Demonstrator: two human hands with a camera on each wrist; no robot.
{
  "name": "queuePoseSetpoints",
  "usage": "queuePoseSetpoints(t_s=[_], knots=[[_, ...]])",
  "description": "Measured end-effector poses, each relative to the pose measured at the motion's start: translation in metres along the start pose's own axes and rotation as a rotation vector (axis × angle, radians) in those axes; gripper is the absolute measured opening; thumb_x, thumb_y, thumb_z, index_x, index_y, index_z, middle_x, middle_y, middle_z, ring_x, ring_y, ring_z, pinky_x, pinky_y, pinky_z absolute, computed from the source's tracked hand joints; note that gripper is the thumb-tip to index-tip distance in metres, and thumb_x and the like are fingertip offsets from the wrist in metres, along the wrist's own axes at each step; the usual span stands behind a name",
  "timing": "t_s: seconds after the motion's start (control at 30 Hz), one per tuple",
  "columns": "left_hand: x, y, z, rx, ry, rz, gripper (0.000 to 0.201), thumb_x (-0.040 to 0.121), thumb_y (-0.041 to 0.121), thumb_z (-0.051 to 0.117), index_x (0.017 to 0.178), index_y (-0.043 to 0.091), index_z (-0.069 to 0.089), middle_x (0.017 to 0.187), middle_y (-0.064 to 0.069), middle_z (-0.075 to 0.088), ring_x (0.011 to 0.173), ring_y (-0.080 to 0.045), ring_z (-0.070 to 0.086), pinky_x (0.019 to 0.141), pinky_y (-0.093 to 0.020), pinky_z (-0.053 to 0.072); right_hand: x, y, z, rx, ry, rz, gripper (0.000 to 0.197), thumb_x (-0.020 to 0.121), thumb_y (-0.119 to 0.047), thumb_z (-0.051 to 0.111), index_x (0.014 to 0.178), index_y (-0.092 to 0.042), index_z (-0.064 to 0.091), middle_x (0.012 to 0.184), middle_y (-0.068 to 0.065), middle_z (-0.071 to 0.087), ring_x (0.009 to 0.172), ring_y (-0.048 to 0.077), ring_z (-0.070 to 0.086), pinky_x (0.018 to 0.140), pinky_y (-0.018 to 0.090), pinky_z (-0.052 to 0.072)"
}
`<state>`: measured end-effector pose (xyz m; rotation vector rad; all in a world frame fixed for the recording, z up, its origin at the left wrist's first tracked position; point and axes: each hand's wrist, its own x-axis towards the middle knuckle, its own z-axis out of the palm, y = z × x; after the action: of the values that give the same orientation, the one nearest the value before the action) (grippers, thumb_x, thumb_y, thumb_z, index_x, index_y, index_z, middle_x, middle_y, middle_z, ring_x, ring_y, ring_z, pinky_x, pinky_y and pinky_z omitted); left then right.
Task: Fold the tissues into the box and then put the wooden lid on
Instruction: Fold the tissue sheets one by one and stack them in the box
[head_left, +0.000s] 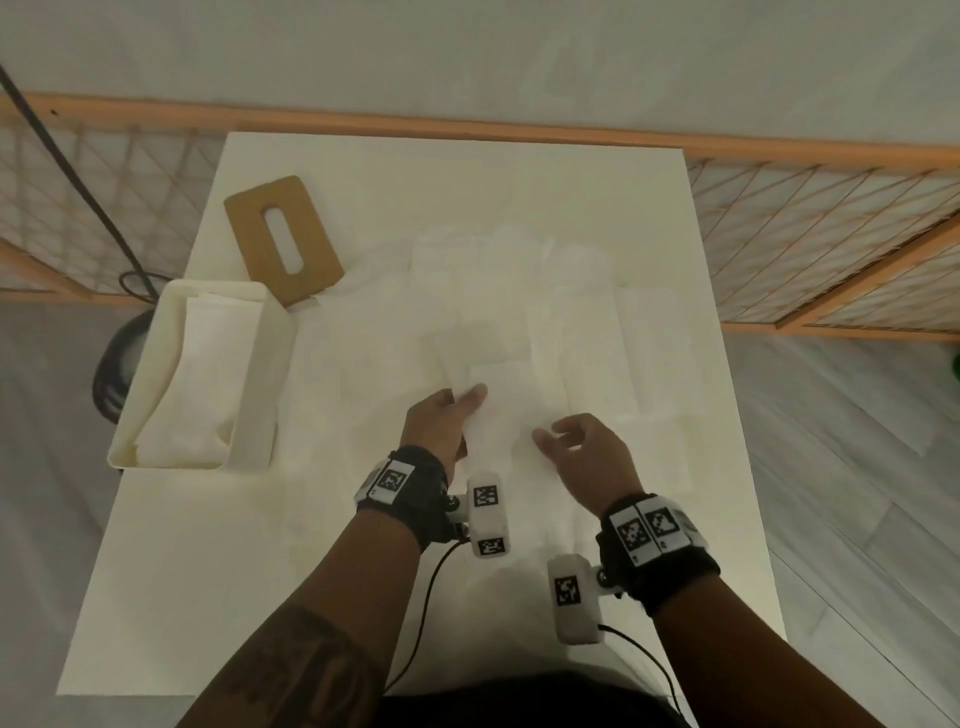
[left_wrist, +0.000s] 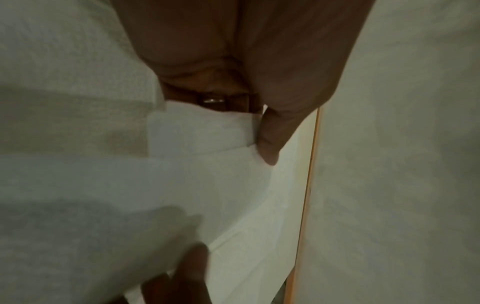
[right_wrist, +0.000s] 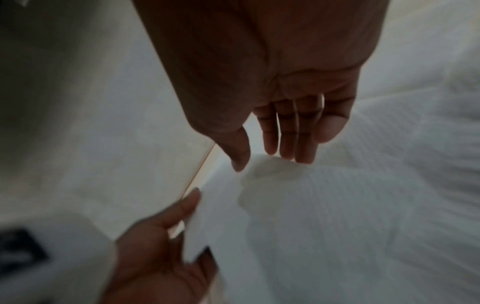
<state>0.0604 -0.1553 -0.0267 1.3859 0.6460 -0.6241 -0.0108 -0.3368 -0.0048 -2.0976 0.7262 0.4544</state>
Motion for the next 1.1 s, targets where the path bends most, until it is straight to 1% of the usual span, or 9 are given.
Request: queuePoseSetpoints(t_s=[0.13,0.3,0.4,0.53,0.67,0.77,0.9,1.0,1.1], knots=[[-0.002,0.002,-0.007,-0.026,0.049,0.025,0.024,0.09,0.034,0.074,0.097,0.011,0.073,0.101,-0.011,0.077,0.098,-0.032,0.072,0.091,-0.052,0.059,0.0,0.004,0.016,-0.167,-0.029,-0.047,0.04,0.088,-0.039,0.077,0.116,-0.018,0.057,0.102,-0.007,0.061,0.092,0.016,0.058,0.076,0.023,0.04],[0.0,0.008,-0.026,-0.026,0.119,0.028,0.016,0.092,0.028,0.073,0.094,0.013,0.071,0.104,-0.012,0.075,0.099,-0.031,0.071,0.09,-0.05,0.059,0.006,0.011,-0.001,0.044,0.036,0.005,0.022,0.089,-0.025,0.077,0.106,-0.02,0.064,0.093,-0.004,0.069,0.082,0.015,0.063,0.068,0.021,0.043],[0.0,0.003,-0.041,-0.022,0.152,0.015,0.014,0.091,0.025,0.073,0.094,0.012,0.072,0.104,-0.014,0.076,0.103,-0.035,0.071,0.092,-0.054,0.058,0.012,0.023,-0.012,0.184,0.054,0.048,0.021,0.089,-0.022,0.077,0.106,-0.016,0.068,0.096,0.0,0.074,0.088,0.021,0.07,0.072,0.026,0.051],[-0.013,-0.015,-0.052,0.203,0.129,-0.021,0.018,0.093,0.022,0.071,0.089,0.004,0.071,0.1,-0.02,0.075,0.095,-0.038,0.073,0.088,-0.053,0.06,0.014,0.043,-0.029,0.326,0.1,0.135,0.023,0.086,-0.011,0.078,0.108,-0.015,0.074,0.1,0.009,0.077,0.084,0.025,0.07,0.078,0.037,0.057],[-0.034,-0.02,-0.053,0.441,0.011,-0.036,0.026,0.094,0.023,0.071,0.077,0.005,0.064,0.079,-0.016,0.076,0.08,-0.031,0.076,0.082,-0.046,0.063,-0.005,0.038,-0.057,0.428,0.129,0.002,0.024,0.089,-0.009,0.076,0.108,-0.022,0.074,0.099,0.009,0.077,0.079,0.021,0.067,0.072,0.034,0.053],[-0.045,-0.011,-0.048,0.554,-0.119,-0.097,0.038,0.096,0.034,0.068,0.091,-0.003,0.066,0.078,-0.015,0.076,0.079,-0.027,0.077,0.075,-0.036,0.062,-0.025,0.009,-0.074,0.445,-0.003,-0.171,0.026,0.092,-0.01,0.072,0.109,-0.029,0.073,0.102,0.008,0.073,0.084,0.019,0.068,0.078,0.037,0.052],[-0.039,-0.005,-0.045,0.512,-0.055,-0.068,0.051,0.099,0.043,0.062,0.113,-0.005,0.065,0.107,-0.023,0.073,0.096,-0.034,0.074,0.086,-0.046,0.061,-0.034,-0.032,-0.071,0.576,-0.255,-0.309,0.03,0.096,-0.006,0.065,0.118,-0.026,0.07,0.102,0.009,0.063,0.086,0.019,0.064,0.078,0.036,0.047],[-0.033,-0.006,-0.043,0.264,0.047,-0.106,0.05,0.099,0.046,0.06,0.118,0.0,0.066,0.113,-0.02,0.073,0.098,-0.034,0.073,0.084,-0.045,0.062,-0.033,-0.055,-0.057,1.001,-0.377,-0.369,0.033,0.094,0.0,0.063,0.12,-0.019,0.068,0.099,0.004,0.059,0.091,0.019,0.058,0.082,0.032,0.048],[-0.034,-0.012,-0.043,-0.034,0.042,-0.177,0.05,0.1,0.054,0.051,0.118,0.01,0.067,0.106,-0.011,0.077,0.094,-0.026,0.074,0.075,-0.039,0.059,-0.025,-0.064,-0.032,1.294,-0.427,-0.291,0.033,0.092,-0.005,0.062,0.119,-0.023,0.07,0.112,0.016,0.056,0.104,0.028,0.055,0.095,0.042,0.047]])
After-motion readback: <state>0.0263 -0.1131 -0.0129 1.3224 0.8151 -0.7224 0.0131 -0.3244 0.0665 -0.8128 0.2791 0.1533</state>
